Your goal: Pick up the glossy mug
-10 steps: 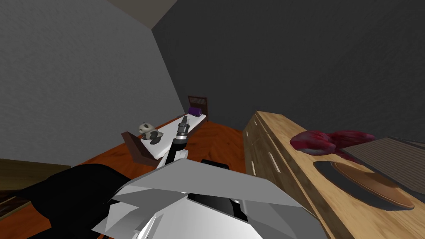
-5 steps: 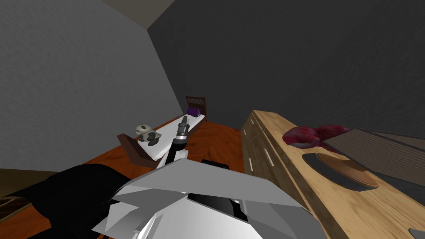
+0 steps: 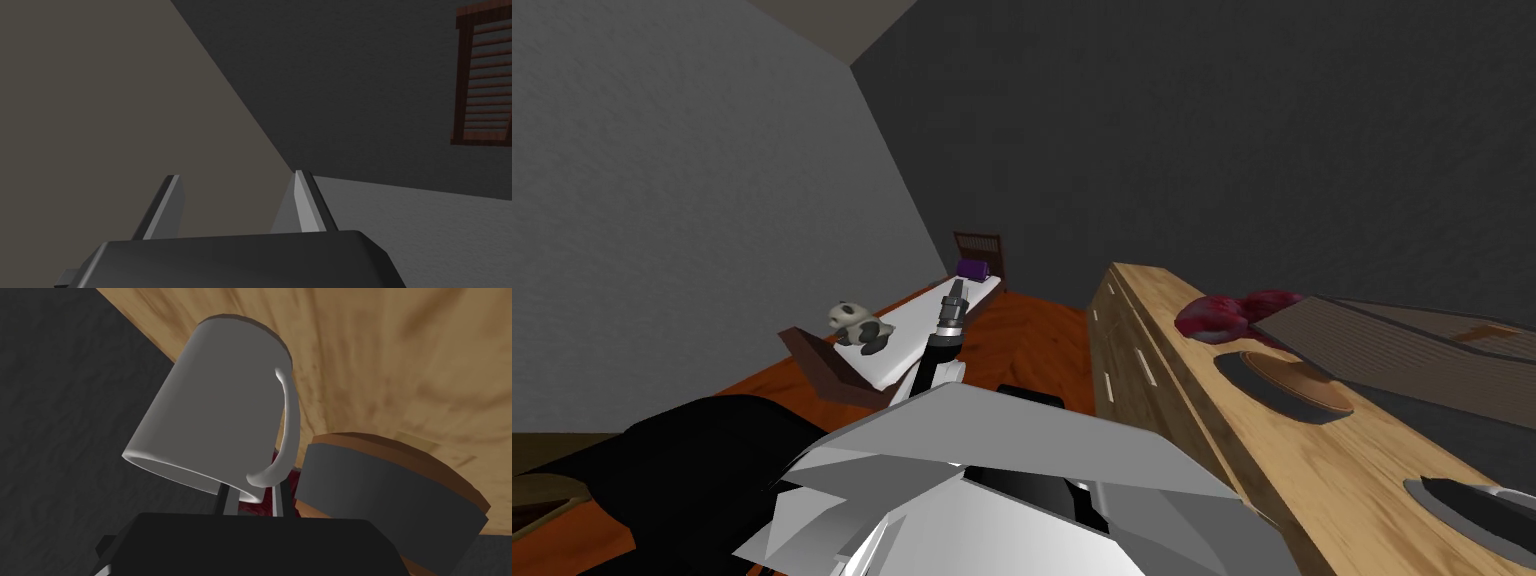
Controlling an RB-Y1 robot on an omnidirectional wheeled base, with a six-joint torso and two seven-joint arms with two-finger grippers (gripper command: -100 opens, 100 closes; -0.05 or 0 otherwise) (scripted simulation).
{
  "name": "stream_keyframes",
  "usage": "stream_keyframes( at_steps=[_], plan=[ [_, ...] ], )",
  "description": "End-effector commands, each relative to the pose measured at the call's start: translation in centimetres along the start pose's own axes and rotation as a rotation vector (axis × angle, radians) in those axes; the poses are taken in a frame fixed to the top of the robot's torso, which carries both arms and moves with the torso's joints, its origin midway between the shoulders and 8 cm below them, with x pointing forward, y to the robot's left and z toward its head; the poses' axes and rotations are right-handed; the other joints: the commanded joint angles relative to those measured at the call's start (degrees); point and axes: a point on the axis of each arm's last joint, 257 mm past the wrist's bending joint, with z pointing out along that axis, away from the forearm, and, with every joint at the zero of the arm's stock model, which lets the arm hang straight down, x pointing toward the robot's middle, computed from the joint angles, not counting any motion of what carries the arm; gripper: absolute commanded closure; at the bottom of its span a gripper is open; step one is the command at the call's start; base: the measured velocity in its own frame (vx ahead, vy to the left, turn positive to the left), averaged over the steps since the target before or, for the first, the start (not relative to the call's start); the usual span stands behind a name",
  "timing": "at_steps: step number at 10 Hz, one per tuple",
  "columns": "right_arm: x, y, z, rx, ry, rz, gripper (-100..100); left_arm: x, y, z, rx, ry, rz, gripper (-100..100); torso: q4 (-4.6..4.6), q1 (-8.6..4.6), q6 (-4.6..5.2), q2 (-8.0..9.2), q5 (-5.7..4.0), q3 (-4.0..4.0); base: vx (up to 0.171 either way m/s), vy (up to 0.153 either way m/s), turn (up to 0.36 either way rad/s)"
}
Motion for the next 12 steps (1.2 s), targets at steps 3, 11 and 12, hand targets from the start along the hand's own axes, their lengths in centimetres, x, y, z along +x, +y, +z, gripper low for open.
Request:
stream_keyframes(
  at_steps=[3,11,12],
  plan=[
    [-2.6,2.8,0.5,-0.010,-0.010,-0.016,100,0.0,0.0,0.0,0.000,0.000,0.000,0,0.00,0.07,-0.05,-0.03,-0.02,-0.01,-0.033,-0.028,-0.071],
    [-7.0,10.6,-0.1,-0.074,-0.003,-0.060,100,0.0,0.0,0.0,0.000,0.000,0.000,0,0.03,0.21,0.00,0.04,0.11,0.04,-0.039,-0.035,-0.075],
    [-7.0,11.5,-0.3,-0.079,0.005,-0.063,100,0.0,0.0,0.0,0.000,0.000,0.000,0,0.03,0.18,0.06,0.09,0.14,0.06,-0.042,-0.038,-0.077]
  ],
)
